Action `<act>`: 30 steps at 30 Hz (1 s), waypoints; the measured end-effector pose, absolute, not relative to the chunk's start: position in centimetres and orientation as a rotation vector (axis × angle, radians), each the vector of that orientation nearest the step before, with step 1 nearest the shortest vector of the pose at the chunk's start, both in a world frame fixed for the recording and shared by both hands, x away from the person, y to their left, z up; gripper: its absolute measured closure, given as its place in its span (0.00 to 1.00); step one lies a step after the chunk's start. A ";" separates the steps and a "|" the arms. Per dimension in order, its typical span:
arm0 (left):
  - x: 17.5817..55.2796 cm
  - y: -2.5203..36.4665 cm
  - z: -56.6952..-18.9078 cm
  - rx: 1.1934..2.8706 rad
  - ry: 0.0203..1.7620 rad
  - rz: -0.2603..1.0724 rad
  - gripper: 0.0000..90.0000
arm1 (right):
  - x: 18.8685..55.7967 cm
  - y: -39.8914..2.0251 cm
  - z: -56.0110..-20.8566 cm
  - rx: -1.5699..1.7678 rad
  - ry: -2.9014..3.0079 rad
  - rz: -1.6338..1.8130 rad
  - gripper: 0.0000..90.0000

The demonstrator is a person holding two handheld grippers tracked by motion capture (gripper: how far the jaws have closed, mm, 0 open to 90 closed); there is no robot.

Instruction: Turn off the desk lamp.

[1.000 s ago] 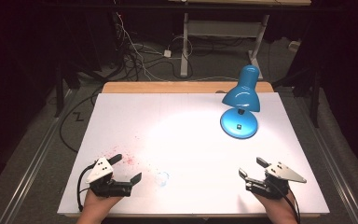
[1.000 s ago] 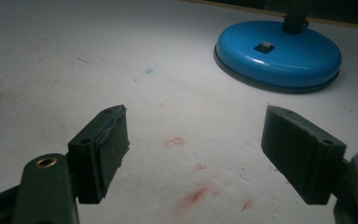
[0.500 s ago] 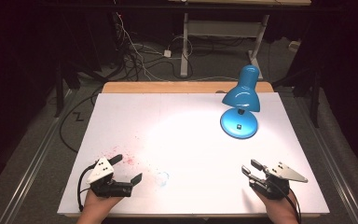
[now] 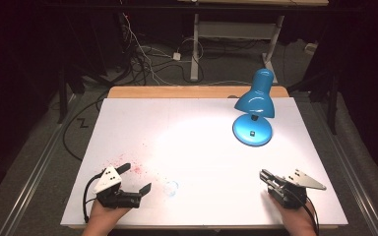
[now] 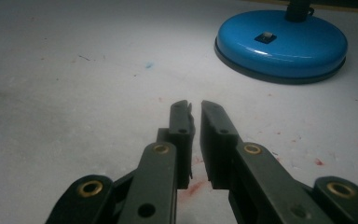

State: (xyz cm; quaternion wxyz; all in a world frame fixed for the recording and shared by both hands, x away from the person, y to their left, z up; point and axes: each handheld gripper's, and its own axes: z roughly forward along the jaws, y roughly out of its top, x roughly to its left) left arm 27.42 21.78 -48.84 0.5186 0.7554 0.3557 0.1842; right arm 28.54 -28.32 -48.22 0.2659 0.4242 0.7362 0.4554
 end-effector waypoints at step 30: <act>27.6 21.8 -48.8 1.840 0.861 0.397 0.00 | 30.1 -27.5 -47.8 1.140 1.948 1.249 1.00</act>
